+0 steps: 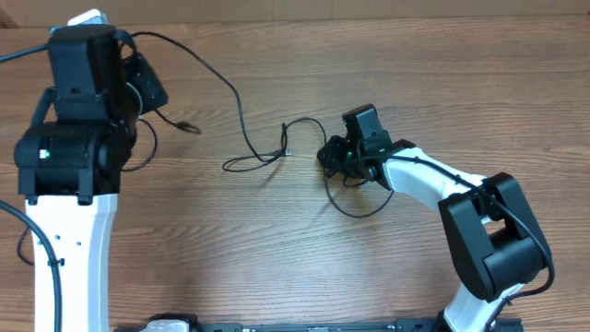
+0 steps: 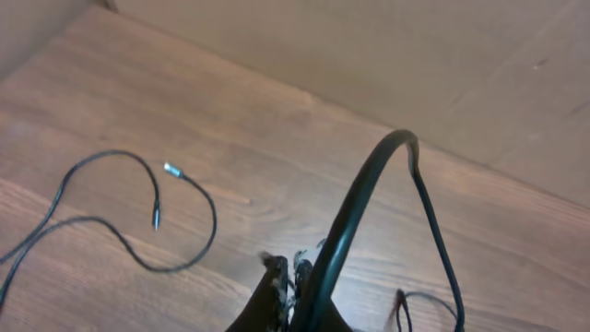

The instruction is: Untangle cables

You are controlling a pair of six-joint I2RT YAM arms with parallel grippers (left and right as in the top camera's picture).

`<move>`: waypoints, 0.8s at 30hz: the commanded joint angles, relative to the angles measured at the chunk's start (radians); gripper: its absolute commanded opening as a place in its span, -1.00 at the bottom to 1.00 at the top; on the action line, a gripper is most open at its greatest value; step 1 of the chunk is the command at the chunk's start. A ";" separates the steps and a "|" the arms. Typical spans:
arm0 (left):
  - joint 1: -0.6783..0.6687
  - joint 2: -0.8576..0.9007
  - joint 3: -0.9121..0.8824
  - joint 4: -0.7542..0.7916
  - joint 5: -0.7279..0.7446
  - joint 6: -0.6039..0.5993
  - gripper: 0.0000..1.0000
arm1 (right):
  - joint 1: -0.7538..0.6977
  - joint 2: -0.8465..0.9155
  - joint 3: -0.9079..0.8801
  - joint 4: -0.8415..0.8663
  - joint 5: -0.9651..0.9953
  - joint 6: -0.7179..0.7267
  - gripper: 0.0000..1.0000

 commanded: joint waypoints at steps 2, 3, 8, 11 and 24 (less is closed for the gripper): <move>0.037 -0.012 0.014 -0.022 0.067 -0.011 -0.92 | -0.021 0.003 -0.004 0.005 -0.003 0.002 -0.89; 0.043 -0.012 0.014 -0.030 0.066 -0.011 -0.92 | -0.024 0.003 -0.004 0.005 -0.003 0.002 -0.92; 0.060 -0.008 0.014 -0.066 0.066 -0.011 -0.92 | -0.050 0.003 -0.004 0.014 -0.004 0.005 -0.93; 0.060 0.003 0.009 -0.089 0.138 -0.011 -0.92 | -0.084 0.003 -0.004 0.050 -0.038 -0.004 -0.92; 0.057 0.179 -0.097 -0.158 0.594 0.185 -0.92 | -0.085 0.007 -0.004 0.017 -0.100 -0.002 -0.92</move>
